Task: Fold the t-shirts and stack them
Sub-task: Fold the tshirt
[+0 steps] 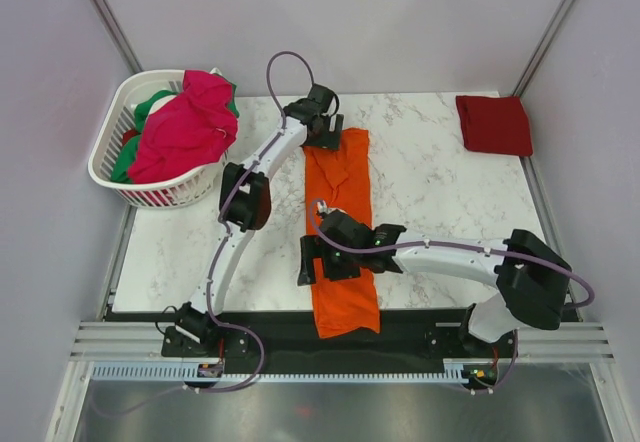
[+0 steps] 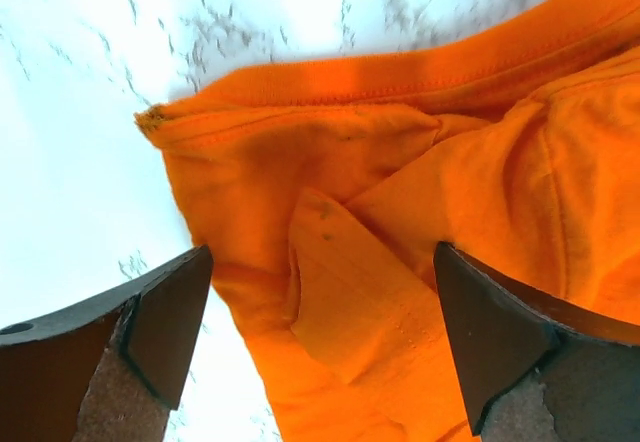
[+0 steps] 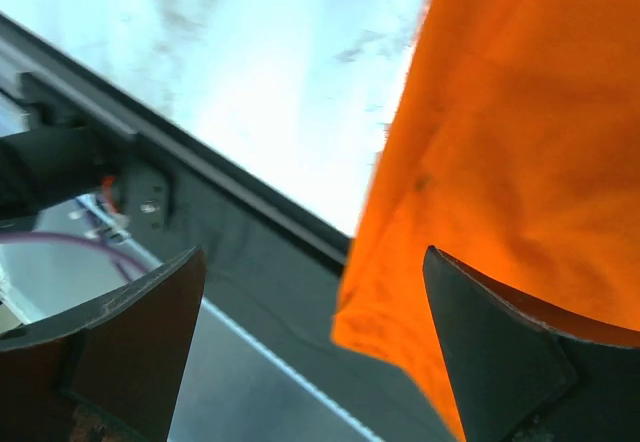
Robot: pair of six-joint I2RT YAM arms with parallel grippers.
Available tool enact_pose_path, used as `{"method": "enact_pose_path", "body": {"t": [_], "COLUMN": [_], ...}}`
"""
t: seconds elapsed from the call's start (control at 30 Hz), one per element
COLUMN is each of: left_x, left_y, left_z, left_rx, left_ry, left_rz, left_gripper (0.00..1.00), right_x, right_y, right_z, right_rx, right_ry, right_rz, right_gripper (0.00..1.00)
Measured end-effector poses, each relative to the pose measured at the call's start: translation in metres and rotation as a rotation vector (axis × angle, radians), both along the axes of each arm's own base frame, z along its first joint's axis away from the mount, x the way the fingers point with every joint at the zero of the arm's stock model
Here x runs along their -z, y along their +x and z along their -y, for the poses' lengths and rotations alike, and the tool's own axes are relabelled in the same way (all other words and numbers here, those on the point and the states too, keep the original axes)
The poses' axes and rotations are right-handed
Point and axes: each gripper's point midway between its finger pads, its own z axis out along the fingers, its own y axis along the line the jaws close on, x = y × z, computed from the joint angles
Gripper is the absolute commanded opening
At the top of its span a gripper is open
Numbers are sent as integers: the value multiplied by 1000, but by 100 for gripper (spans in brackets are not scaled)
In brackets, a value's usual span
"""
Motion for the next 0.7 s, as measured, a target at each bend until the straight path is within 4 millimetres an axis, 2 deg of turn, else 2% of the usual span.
{"method": "enact_pose_path", "body": {"t": [0.1, 0.2, 0.27, 0.4, 0.47, 0.57, 0.6, 0.67, 0.7], "left_x": [-12, -34, -55, -118, -152, -206, -217, -243, -250], "left_y": [8, 14, 16, 17, 10, -16, -25, -53, -68], "left_z": [1, 4, 7, 8, 4, -11, -16, -31, -37], "left_rx": [23, 44, 64, 82, 81, 71, 66, 51, 45], "left_ry": [-14, -29, -49, -87, -104, -121, -124, -140, -152], "left_rz": [39, 89, 125, 233, 279, 336, 348, 365, 370], "left_gripper": [100, 100, 100, 100, 100, 100, 100, 100, 98], "right_x": [-37, -66, -81, -101, -109, -116, -117, -117, -117], "right_y": [4, 16, 25, 49, 73, 130, 152, 191, 208], "right_z": [-14, -4, 4, 18, 32, 71, 87, 115, 122], "right_rx": [5, 57, 86, 127, 170, 296, 342, 412, 422], "right_ry": [28, 12, -4, -56, -83, -127, -147, -189, -201], "right_rz": [72, 144, 193, 294, 329, 358, 366, 379, 383], "right_gripper": [98, 98, 98, 98, 98, 98, 98, 98, 98]}}
